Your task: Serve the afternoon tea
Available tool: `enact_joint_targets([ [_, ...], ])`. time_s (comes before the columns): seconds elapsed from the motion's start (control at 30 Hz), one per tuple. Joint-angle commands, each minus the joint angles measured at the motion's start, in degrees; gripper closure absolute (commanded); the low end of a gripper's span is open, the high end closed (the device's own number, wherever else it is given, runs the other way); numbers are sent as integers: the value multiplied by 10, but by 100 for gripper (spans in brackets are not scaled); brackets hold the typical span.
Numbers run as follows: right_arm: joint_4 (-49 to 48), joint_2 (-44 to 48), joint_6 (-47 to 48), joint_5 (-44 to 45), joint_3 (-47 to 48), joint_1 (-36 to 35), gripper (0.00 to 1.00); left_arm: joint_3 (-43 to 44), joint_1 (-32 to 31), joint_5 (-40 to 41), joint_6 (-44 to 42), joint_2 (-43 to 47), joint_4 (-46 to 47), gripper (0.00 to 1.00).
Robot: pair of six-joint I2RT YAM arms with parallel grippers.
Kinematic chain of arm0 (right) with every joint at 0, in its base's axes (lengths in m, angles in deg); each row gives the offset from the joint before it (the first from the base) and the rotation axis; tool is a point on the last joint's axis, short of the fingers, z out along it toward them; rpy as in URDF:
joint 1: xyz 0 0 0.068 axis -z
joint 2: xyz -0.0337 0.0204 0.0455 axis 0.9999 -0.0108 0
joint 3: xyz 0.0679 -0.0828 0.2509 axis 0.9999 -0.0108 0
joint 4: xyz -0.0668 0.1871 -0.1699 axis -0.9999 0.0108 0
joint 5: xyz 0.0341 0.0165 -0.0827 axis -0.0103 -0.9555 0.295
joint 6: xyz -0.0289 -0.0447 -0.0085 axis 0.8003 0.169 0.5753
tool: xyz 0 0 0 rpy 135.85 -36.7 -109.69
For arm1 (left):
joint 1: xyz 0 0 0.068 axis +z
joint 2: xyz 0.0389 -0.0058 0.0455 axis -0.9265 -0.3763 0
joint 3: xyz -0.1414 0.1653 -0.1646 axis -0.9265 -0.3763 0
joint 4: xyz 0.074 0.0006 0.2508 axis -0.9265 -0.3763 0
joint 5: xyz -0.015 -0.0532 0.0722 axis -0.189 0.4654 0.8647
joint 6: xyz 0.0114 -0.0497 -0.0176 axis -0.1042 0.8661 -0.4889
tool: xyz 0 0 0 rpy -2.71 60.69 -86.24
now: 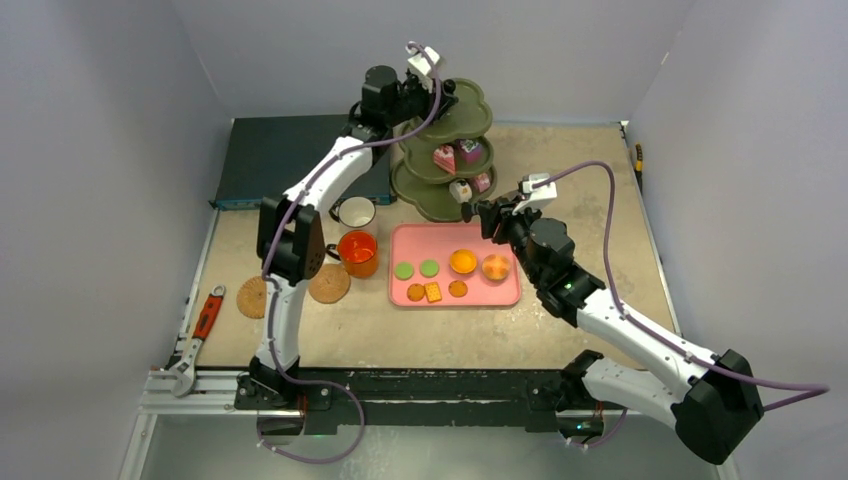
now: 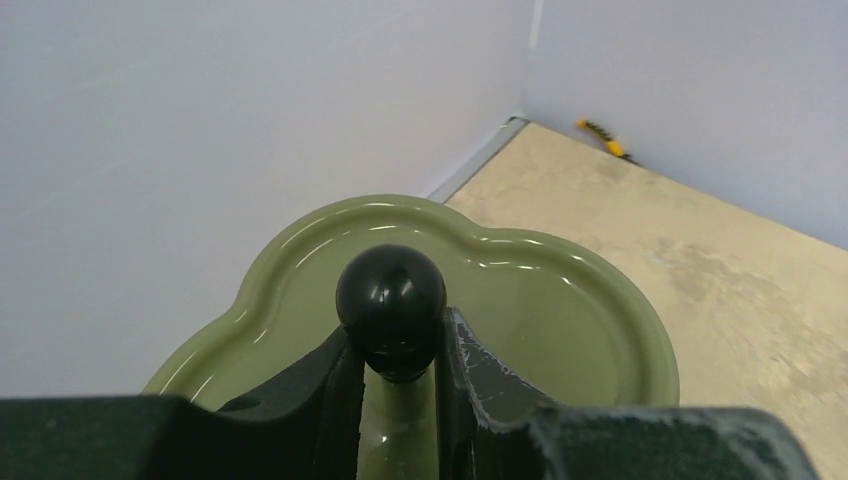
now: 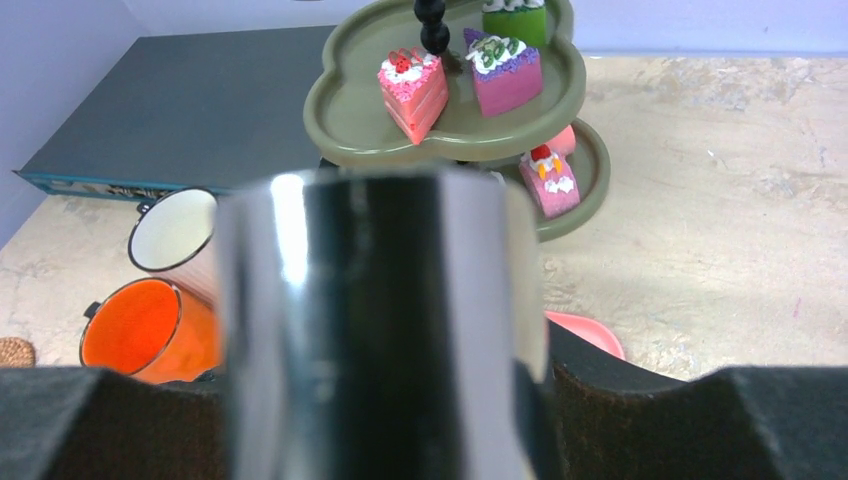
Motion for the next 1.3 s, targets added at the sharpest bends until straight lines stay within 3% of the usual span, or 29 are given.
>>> enact_joint_targets([
  [0.0, -21, -1, -4, 23, -3, -2, 49, -53, -35, 205, -48, 102, 41, 100],
  [0.17, -1, -5, -7, 38, -3, -2, 49, -73, -74, 349, -63, 120, 38, 100],
  [0.33, 36, 9, -18, 51, -12, -3, 49, -60, -85, 384, -45, 122, 16, 84],
  [0.37, 41, 13, -20, 52, -16, -2, 49, -57, -85, 382, -41, 126, 8, 77],
  [0.4, 44, 18, -22, 53, -21, -2, 48, -54, -85, 373, -35, 130, -2, 64],
  [0.47, 46, 20, -25, 50, -30, -2, 48, -44, -85, 349, -30, 139, -33, 28],
  [0.57, 42, 13, -34, 26, -41, -2, 47, -48, -85, 317, -36, 167, -84, 10],
  [0.9, 19, -16, -56, -3, -76, -3, 47, -78, -73, 311, -141, 263, -338, 1],
  [1.27, -17, -65, -65, -37, -85, -3, 62, -117, -45, 290, -150, 302, -348, 1],
])
